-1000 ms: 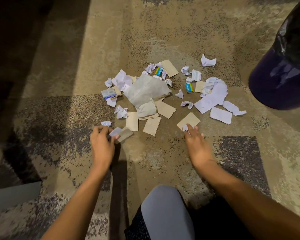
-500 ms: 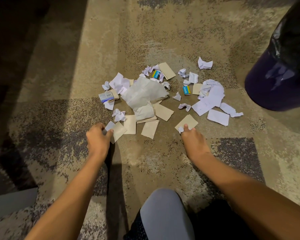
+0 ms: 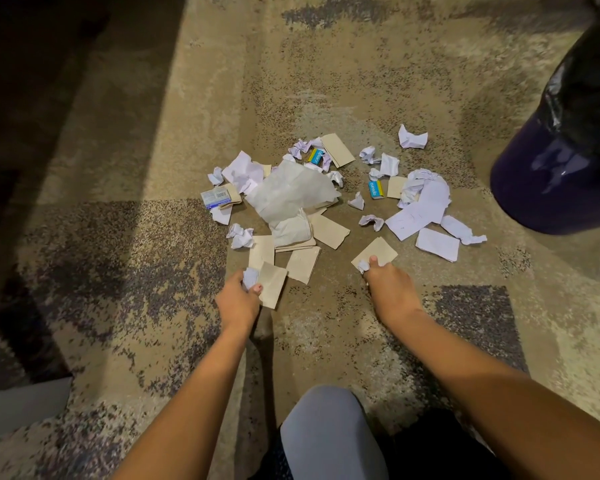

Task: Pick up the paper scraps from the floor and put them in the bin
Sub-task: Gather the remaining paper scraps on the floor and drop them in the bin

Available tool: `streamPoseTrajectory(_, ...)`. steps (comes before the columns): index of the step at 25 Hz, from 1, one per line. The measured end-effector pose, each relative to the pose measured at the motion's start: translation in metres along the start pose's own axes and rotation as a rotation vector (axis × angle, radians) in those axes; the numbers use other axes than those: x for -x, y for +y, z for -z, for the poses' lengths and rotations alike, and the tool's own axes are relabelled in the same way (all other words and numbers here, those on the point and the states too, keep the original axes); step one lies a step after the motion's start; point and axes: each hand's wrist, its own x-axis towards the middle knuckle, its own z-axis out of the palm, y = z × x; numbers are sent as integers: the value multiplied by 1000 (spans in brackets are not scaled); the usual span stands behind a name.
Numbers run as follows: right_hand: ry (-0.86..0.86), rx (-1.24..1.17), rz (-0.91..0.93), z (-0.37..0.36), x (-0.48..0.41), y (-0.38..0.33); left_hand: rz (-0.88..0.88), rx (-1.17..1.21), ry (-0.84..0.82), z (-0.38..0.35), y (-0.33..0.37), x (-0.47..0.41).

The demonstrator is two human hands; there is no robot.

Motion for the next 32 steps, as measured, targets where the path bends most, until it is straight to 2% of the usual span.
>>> streamPoseTrajectory(4, 263, -426, -209, -17, -11, 19, 39, -38, -54, -1, 1, -8)
streamPoseTrajectory(7, 439, -581, -364, -13, -22, 22, 52, -67, -84, -1, 1, -14)
streamPoseTrajectory(8, 423, -603, -398, -12, -27, 20, 52, -78, -91, -2, 1, -15)
streamPoseTrajectory(10, 246, -645, -421, -11, -34, 8, 48, -105, -92, -2, 2, -15)
streamPoseTrajectory(12, 114, -623, -317, -19, -32, -6, 37, -110, -92, -2, 1, -14)
streamPoseTrajectory(15, 143, -525, -151, -34, -22, -17, 10, -75, -106, -1, -1, -14)
streamPoseTrajectory(17, 181, -413, -109, -38, -18, -14, -1, -84, -105, 0, -1, -14)
streamPoseTrajectory(21, 144, -131, -40, -32, -13, -10, -11, -102, -101, -1, -1, -14)
streamPoseTrajectory(23, 141, -106, 4, -22, -6, -12, -11, -94, -99, -1, -1, -12)
streamPoseTrajectory(25, 183, -169, 16, -12, 2, -7, -14, -93, -90, 0, 1, -10)
streamPoseTrajectory(29, 362, -468, -139, 2, 13, 18, -30, -155, -98, 1, 1, -5)
streamPoseTrajectory(32, 458, -635, -209, 16, 33, 37, 27, -212, -142, 4, 8, -7)
